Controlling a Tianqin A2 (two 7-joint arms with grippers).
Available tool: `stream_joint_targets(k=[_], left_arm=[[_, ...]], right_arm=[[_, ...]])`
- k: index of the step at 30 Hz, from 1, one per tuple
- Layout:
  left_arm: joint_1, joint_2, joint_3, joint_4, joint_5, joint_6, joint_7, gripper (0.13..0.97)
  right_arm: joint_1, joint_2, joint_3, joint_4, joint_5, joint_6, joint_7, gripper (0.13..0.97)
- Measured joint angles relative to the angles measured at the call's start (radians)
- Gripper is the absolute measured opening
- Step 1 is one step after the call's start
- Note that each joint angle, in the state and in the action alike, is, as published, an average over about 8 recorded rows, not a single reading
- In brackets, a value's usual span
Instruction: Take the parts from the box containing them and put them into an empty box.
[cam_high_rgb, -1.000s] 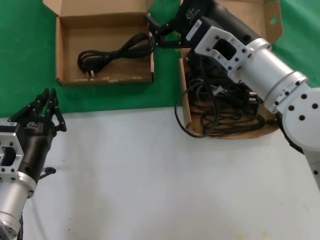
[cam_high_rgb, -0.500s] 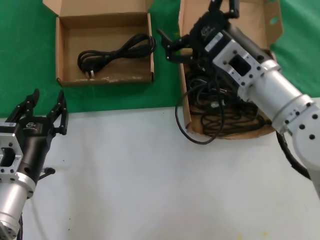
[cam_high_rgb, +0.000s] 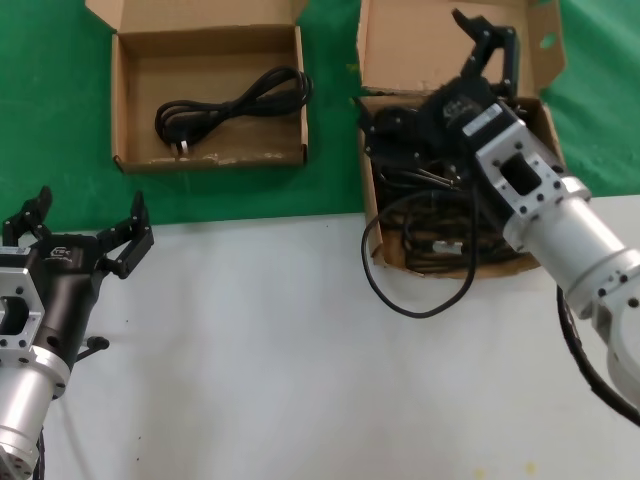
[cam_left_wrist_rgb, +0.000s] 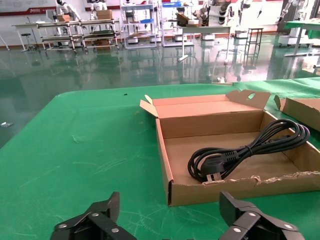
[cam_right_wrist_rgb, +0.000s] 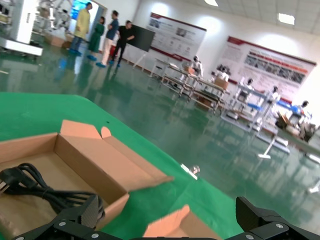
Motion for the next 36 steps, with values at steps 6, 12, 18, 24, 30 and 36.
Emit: stream_joint_targets(k=[6,12,18,24,30,36], left_arm=[[0.001,0.000,0.000,0.000,-0.002,-0.002,0.001,0.709],[0.003,-0.001,-0.001,0.000,-0.005,-0.004,0.002,0.816],[0.004,-0.001,-0.001,0.000,-0.007,-0.005,0.003,0.897],[0.006,-0.001,-0.002,-0.001,-0.009,-0.007,0.004,0.923],[0.007,-0.002,-0.002,-0.001,-0.011,-0.009,0.006,0.955],[0.009,-0.002,-0.002,-0.001,-0.014,-0.011,0.007,0.965]], right_arm=[[-0.053,0.007,0.023,0.006,0.049,0.024,0.015,0.966],[-0.107,0.015,0.046,0.011,0.098,0.048,0.029,0.966],[-0.161,0.022,0.069,0.017,0.147,0.072,0.044,0.966],[-0.214,0.030,0.092,0.023,0.196,0.095,0.058,0.966],[-0.268,0.037,0.115,0.029,0.245,0.119,0.073,0.966],[-0.321,0.044,0.138,0.034,0.294,0.143,0.087,0.966]])
